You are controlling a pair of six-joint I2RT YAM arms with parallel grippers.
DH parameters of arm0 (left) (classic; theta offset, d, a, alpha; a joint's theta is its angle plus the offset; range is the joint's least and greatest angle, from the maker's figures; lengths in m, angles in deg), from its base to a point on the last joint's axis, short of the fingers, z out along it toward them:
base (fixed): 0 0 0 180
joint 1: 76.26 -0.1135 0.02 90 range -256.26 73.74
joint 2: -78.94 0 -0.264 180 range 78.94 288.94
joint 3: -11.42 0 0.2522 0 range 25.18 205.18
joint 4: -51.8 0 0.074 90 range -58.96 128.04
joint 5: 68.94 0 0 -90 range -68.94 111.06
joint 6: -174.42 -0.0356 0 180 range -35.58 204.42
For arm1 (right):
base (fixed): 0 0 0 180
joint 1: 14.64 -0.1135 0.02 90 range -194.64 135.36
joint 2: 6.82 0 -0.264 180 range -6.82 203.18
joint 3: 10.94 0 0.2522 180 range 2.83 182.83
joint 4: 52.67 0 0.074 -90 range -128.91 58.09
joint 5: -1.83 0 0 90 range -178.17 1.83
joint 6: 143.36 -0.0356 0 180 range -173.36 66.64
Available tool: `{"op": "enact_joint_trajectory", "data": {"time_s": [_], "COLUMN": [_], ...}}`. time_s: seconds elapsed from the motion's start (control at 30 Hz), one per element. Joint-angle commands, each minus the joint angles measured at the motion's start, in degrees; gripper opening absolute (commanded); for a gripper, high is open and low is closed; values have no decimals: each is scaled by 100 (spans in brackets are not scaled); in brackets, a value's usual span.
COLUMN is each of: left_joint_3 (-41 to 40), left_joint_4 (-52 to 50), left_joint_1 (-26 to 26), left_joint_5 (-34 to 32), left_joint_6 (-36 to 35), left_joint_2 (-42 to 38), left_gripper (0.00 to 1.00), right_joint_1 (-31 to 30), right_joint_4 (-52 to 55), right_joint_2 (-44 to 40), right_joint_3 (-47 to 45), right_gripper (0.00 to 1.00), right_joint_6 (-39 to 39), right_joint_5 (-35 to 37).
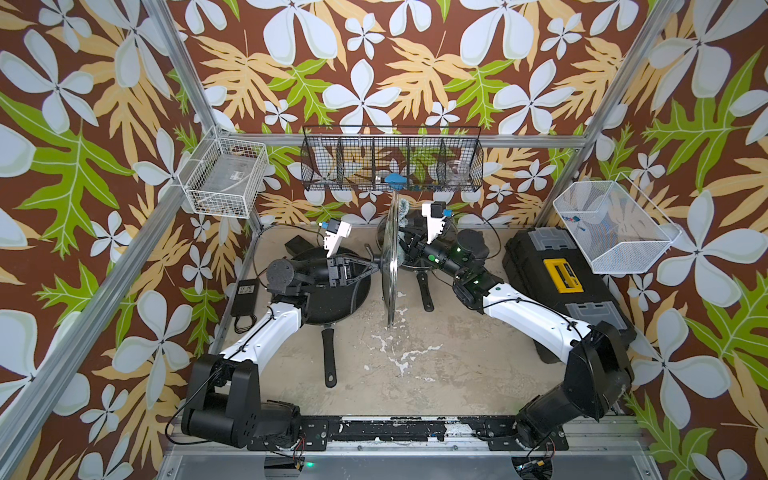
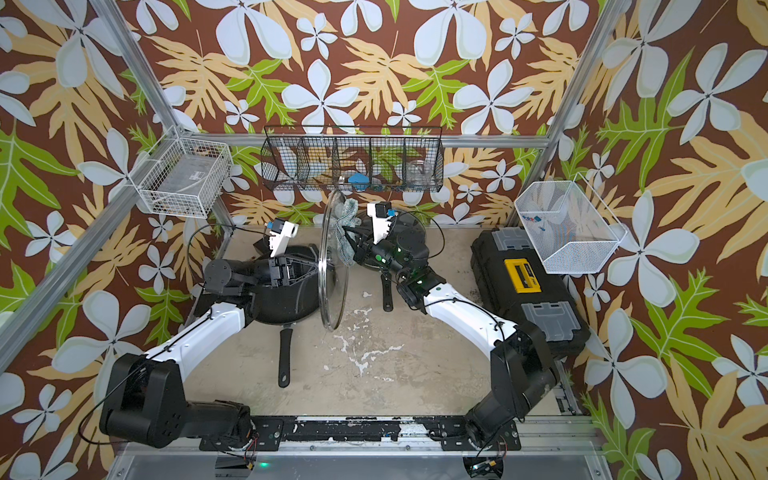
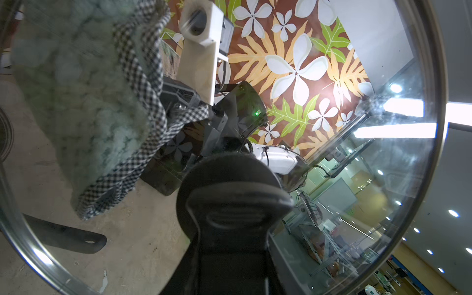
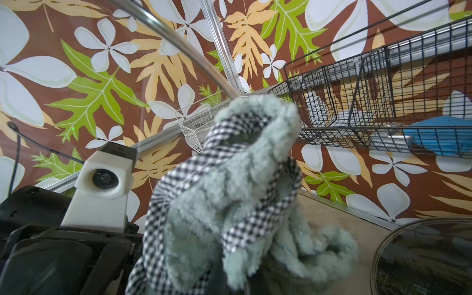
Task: Wipe the pot lid with a cloth
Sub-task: Wipe the pot lid.
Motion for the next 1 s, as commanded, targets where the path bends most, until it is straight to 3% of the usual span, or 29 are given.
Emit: {"op": "enact_joint_trajectory", "data": {"time_s": [0.0, 0.2, 0.4, 0.57, 0.77, 0.97], "left_joint_3": [-11, 64, 84, 67, 49, 80], "left_joint_4": [152, -668, -809, -737, -571, -191], "left_joint_1": [2, 5, 6, 13, 5, 9], "left_joint_5": [-133, -211, -214, -117, -91, -104], "left_joint_6": [-287, -945, -1023, -999, -853, -535], "left_joint_2": [-41, -109, -137, -157, -260, -372], "left_gripper": [0, 0, 0, 0, 0, 0], "right_joint_1": [-17, -177, -316, -294, 26, 150], "right_joint_4": [-437, -1001, -1354, -559, -195, 301], "right_joint_2": [-321, -1194, -1514, -1103, -339, 316], "right_joint_3": [-54, -539, -649, -124, 387, 659], "right_gripper": [0, 0, 0, 0, 0, 0], "right_joint_6": [-72, 54, 155, 427, 100, 129], "right_joint_5": [-473, -1132, -1622, -663, 95, 191]}}
